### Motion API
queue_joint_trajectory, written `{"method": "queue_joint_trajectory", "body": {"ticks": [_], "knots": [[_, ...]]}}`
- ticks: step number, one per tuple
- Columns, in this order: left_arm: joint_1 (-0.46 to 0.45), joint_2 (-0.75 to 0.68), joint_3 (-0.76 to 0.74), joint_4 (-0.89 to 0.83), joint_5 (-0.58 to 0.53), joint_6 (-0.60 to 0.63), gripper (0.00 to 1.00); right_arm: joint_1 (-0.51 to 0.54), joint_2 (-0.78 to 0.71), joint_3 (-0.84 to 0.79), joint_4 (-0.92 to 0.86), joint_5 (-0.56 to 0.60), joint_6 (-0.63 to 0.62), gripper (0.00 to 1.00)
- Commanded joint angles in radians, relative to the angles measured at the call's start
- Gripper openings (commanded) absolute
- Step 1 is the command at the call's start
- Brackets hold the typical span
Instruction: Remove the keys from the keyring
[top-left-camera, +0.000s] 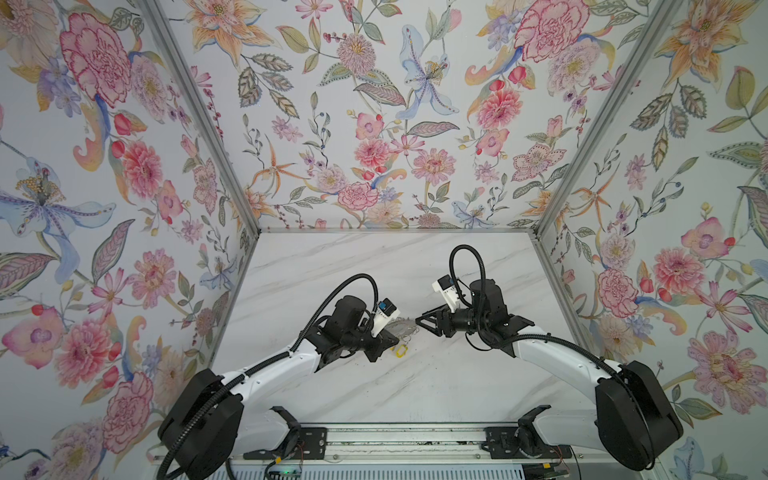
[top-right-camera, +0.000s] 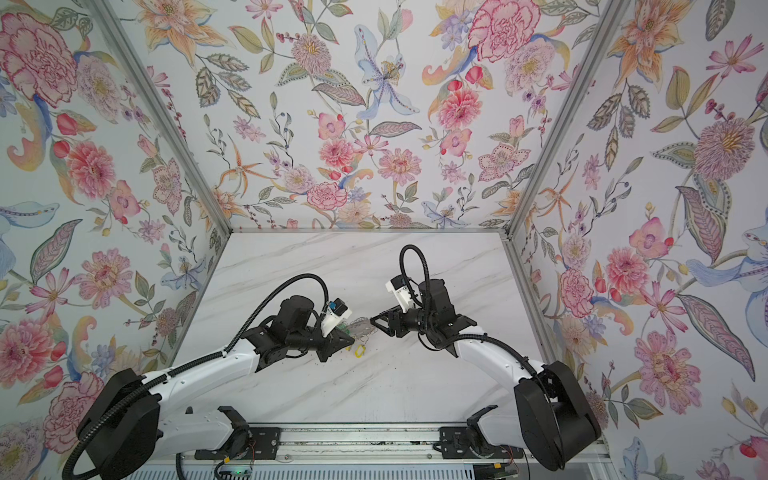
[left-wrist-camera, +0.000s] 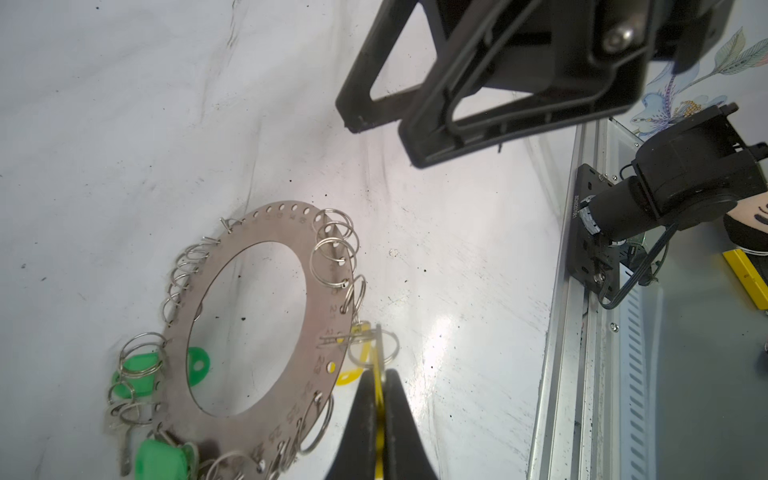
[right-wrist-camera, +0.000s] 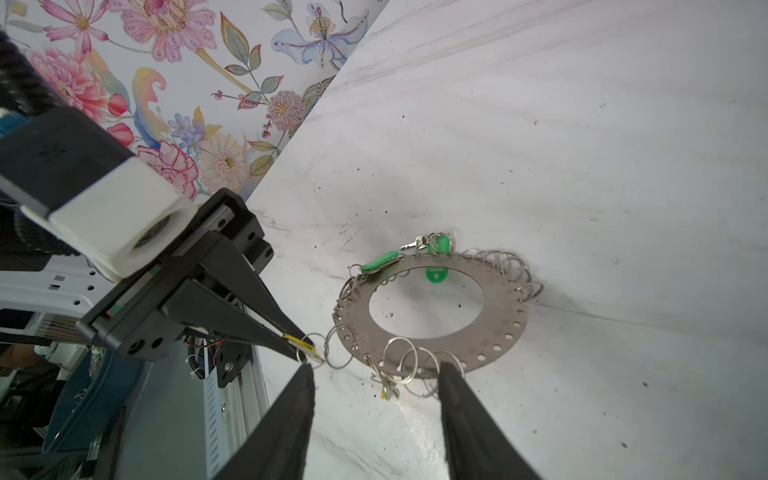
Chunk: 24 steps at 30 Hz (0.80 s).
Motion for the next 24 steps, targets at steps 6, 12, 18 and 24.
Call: {"method": "queue_joint_trajectory", "body": {"ticks": [6, 12, 18, 24], "knots": [[-0.02, -0.059, 0.04, -0.117, -0.16, 0.027, 0.0, 0.103, 0.067, -0.021, -0.028, 0.125, -0.152, 0.48], [-0.02, -0.062, 0.046, -0.115, -0.155, 0.029, 0.0, 0.253, 0.0, -0.085, 0.044, 0.391, -0.262, 0.42], [-0.02, -0.046, 0.056, -0.104, -0.129, 0.023, 0.0, 0.327, -0.007, -0.155, 0.236, 0.529, -0.276, 0.43], [-0.021, -0.06, 0.058, -0.087, -0.119, 0.008, 0.0, 0.344, 0.058, -0.137, 0.332, 0.522, -0.265, 0.42]]}}
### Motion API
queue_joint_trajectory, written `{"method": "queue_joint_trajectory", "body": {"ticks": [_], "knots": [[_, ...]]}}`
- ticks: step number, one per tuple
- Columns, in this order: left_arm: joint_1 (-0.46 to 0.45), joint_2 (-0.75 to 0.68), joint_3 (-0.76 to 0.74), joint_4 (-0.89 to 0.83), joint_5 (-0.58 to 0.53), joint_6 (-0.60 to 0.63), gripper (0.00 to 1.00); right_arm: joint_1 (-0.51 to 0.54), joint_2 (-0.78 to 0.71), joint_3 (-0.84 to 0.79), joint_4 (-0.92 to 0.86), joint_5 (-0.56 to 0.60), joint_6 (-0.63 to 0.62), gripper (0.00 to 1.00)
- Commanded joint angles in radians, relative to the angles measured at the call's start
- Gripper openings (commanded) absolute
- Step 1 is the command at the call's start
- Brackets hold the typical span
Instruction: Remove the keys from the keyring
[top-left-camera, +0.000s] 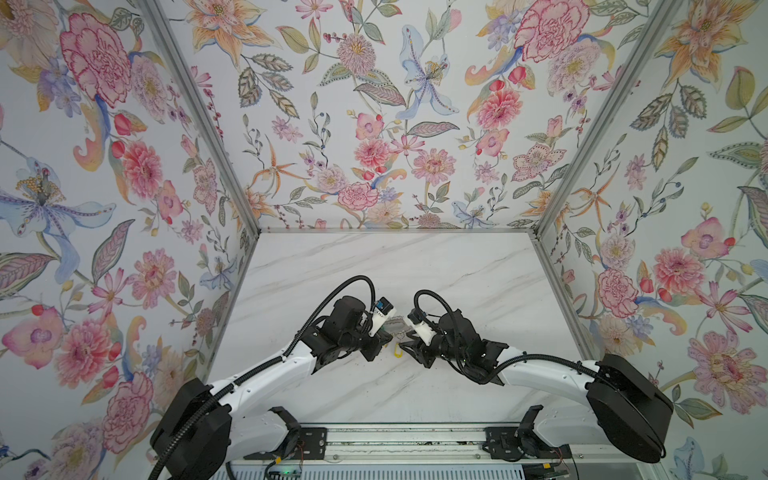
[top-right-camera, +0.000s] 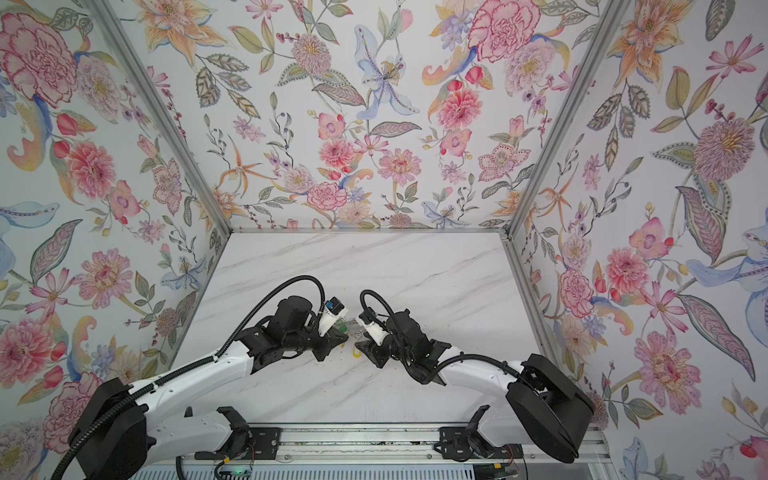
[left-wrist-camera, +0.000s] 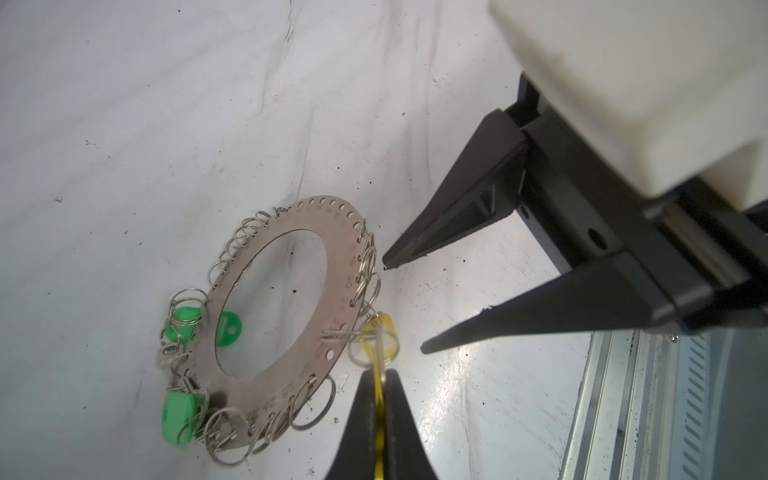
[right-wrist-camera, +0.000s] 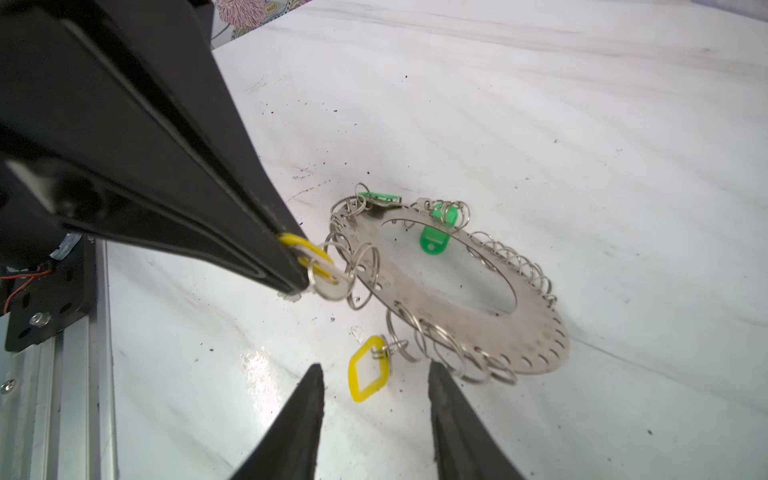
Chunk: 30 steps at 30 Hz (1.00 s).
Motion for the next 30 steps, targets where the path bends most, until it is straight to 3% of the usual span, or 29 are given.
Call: {"method": "queue_joint_trajectory", "body": {"ticks": [1, 11, 22, 26, 30], "knots": [[-0.007, -0.013, 0.034, 0.016, 0.018, -0.007, 0.0, 0.015, 0.039, 0.019, 0.111, 0.023, -0.015, 0.42], [-0.006, -0.026, 0.021, 0.036, 0.025, -0.026, 0.0, 0.043, 0.073, 0.047, 0.162, 0.006, -0.003, 0.32], [-0.005, -0.032, 0.055, 0.009, 0.028, -0.022, 0.0, 0.055, 0.052, -0.003, 0.203, 0.12, 0.01, 0.31], [-0.007, -0.045, 0.059, 0.004, 0.015, -0.021, 0.0, 0.034, -0.013, -0.055, 0.186, 0.147, 0.015, 0.33], [0.006, -0.045, 0.035, 0.07, 0.073, -0.049, 0.0, 0.03, -0.098, -0.087, 0.151, 0.156, 0.019, 0.33]]}}
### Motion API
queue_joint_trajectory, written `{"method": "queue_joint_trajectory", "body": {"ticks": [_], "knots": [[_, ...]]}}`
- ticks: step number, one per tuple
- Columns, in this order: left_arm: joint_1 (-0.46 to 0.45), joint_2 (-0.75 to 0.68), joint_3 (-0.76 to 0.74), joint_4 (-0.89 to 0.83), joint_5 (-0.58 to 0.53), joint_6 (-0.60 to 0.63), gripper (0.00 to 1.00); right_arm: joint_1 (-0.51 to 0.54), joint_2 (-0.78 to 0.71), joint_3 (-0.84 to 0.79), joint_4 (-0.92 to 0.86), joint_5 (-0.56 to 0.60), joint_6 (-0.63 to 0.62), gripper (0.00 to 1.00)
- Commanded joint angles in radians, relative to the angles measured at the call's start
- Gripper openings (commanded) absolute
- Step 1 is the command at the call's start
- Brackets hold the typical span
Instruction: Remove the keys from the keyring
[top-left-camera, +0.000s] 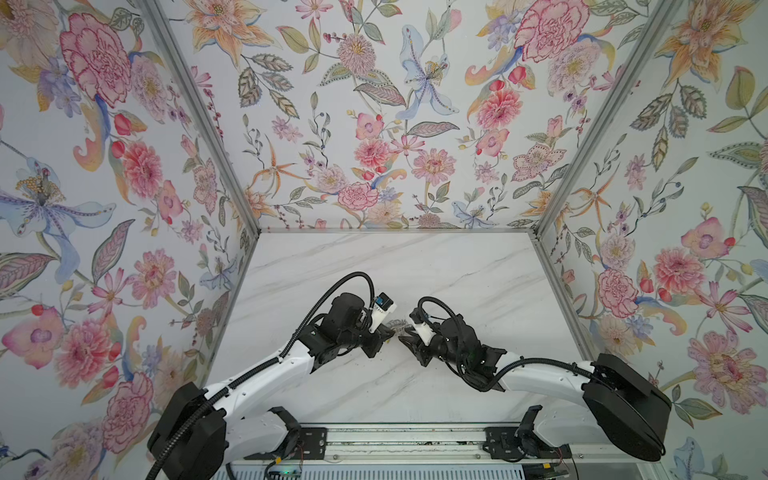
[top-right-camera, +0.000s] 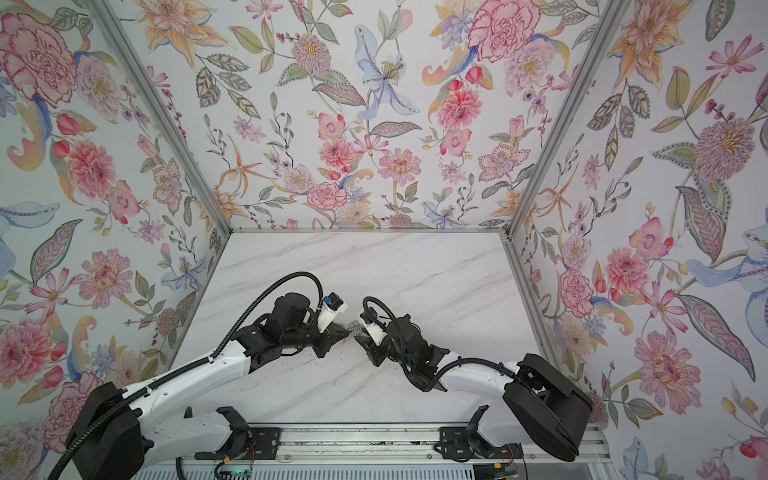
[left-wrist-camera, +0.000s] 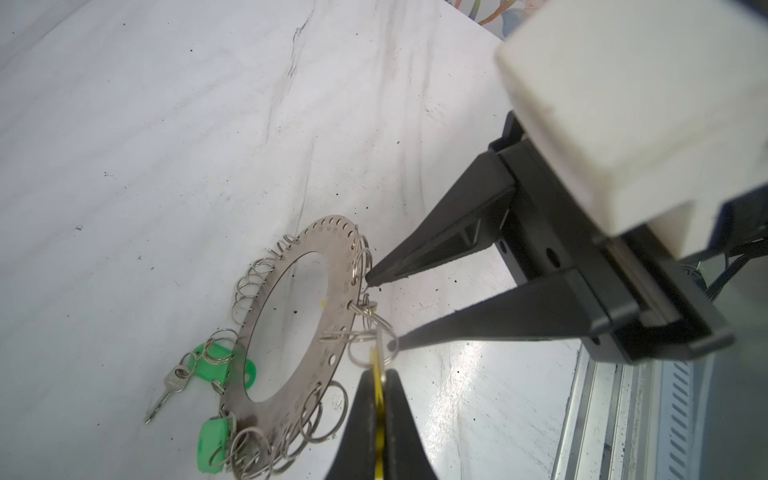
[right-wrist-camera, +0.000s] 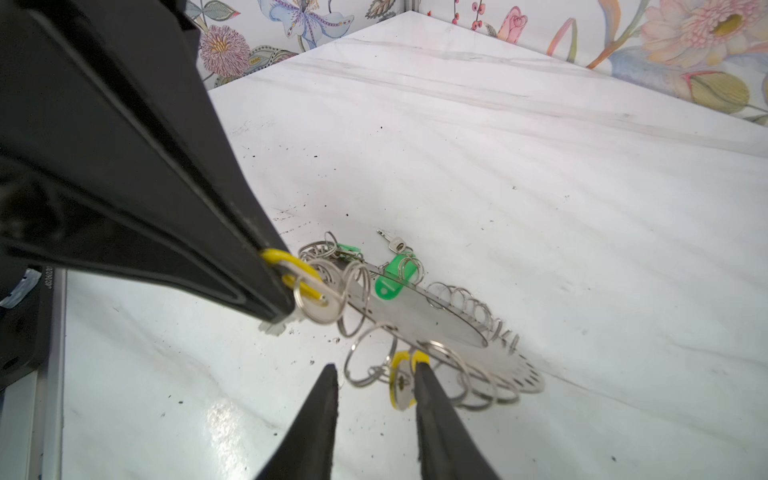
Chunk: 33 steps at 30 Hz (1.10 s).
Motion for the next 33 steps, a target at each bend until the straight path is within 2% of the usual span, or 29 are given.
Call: {"method": "queue_joint_trajectory", "body": {"ticks": [1, 8, 25, 33], "knots": [[0.011, -0.018, 0.004, 0.076, 0.07, -0.033, 0.0, 0.004, -0.068, -0.016, -0.009, 0.038, 0.008, 0.32], [0.03, 0.01, 0.025, 0.09, 0.126, -0.055, 0.0, 0.042, -0.139, -0.026, -0.034, 0.047, -0.003, 0.32], [0.031, -0.027, 0.018, 0.112, 0.195, -0.08, 0.0, 0.051, -0.078, 0.025, -0.003, 0.048, -0.074, 0.32], [0.03, -0.002, 0.015, 0.11, 0.209, -0.081, 0.0, 0.053, -0.086, 0.039, -0.004, 0.08, -0.104, 0.31]]}}
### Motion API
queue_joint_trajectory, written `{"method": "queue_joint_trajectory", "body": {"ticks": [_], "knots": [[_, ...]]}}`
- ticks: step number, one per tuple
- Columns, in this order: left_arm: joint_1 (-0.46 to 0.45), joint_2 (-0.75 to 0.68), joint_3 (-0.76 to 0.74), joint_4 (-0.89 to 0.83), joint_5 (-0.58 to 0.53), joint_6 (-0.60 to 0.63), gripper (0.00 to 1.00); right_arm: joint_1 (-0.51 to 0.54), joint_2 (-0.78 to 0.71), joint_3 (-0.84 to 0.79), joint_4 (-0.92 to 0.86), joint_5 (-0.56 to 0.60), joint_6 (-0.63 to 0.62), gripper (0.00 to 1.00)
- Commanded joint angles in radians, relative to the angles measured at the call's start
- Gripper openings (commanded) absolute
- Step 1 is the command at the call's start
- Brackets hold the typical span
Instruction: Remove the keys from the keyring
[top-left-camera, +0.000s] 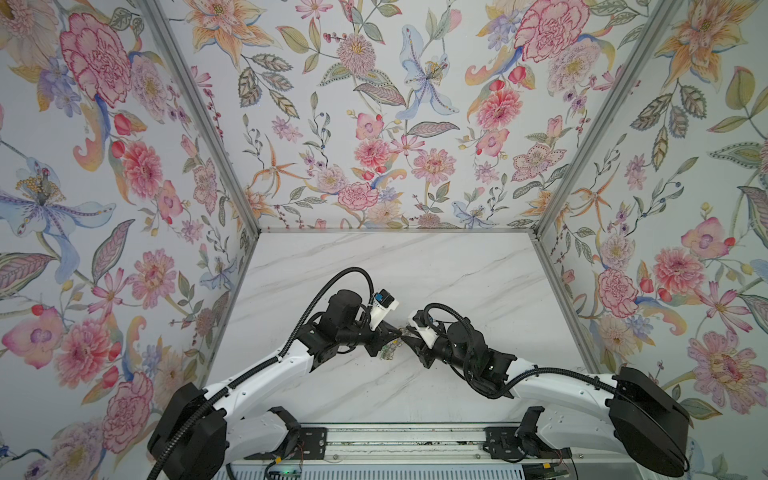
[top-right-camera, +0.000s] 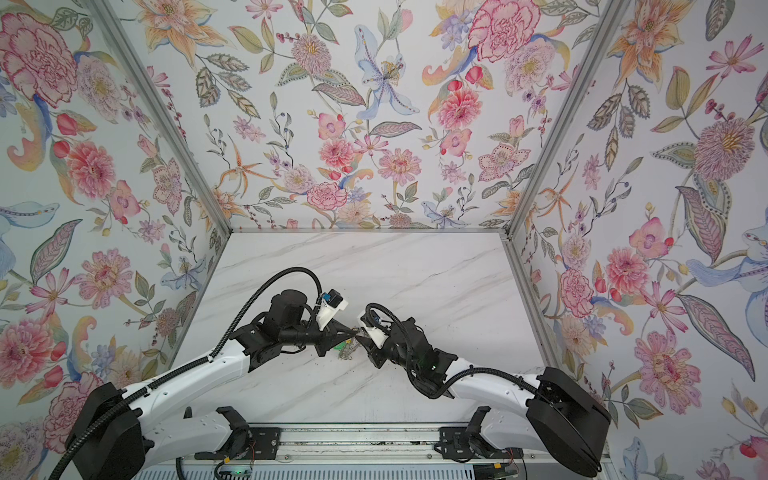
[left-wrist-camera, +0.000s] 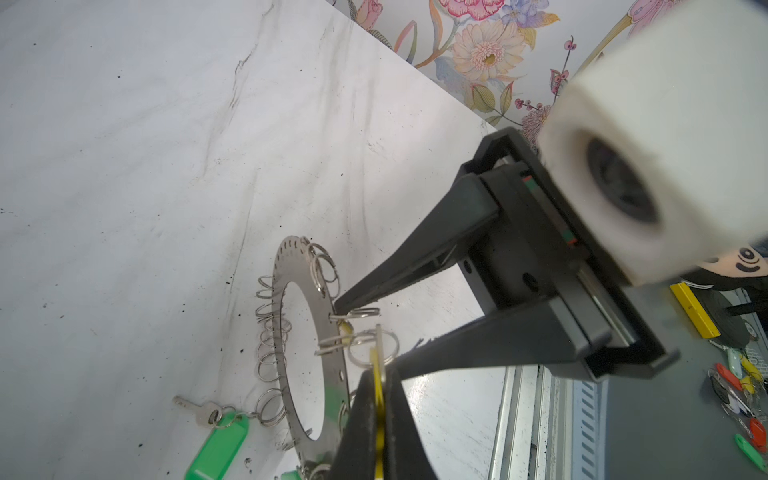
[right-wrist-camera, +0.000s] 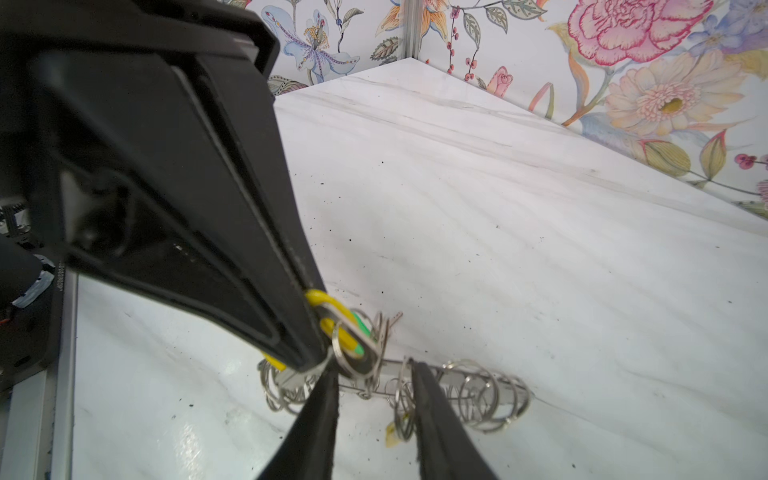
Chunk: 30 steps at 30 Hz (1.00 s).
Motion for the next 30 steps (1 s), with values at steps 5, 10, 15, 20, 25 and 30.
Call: {"method": "queue_joint_trajectory", "body": {"ticks": [5, 10, 15, 20, 25, 30], "knots": [[0.007, -0.004, 0.01, 0.037, 0.04, -0.015, 0.0, 0.008, -0.006, 0.041, 0.019, 0.039, -0.047, 0.28], [0.007, -0.002, 0.008, 0.04, 0.04, -0.018, 0.0, 0.007, -0.017, 0.039, 0.016, 0.052, -0.058, 0.31], [0.008, 0.0, 0.01, 0.032, 0.023, -0.016, 0.0, 0.013, -0.062, 0.038, -0.018, 0.082, -0.077, 0.39], [0.009, -0.012, -0.001, 0.05, -0.003, -0.018, 0.0, 0.02, -0.152, 0.013, -0.057, 0.092, -0.065, 0.39], [0.01, 0.003, 0.008, 0.061, -0.002, -0.021, 0.0, 0.053, -0.183, 0.002, -0.09, 0.067, -0.04, 0.35], [0.009, 0.006, 0.018, 0.062, -0.009, -0.021, 0.0, 0.066, -0.151, -0.005, -0.082, 0.049, -0.024, 0.31]]}}
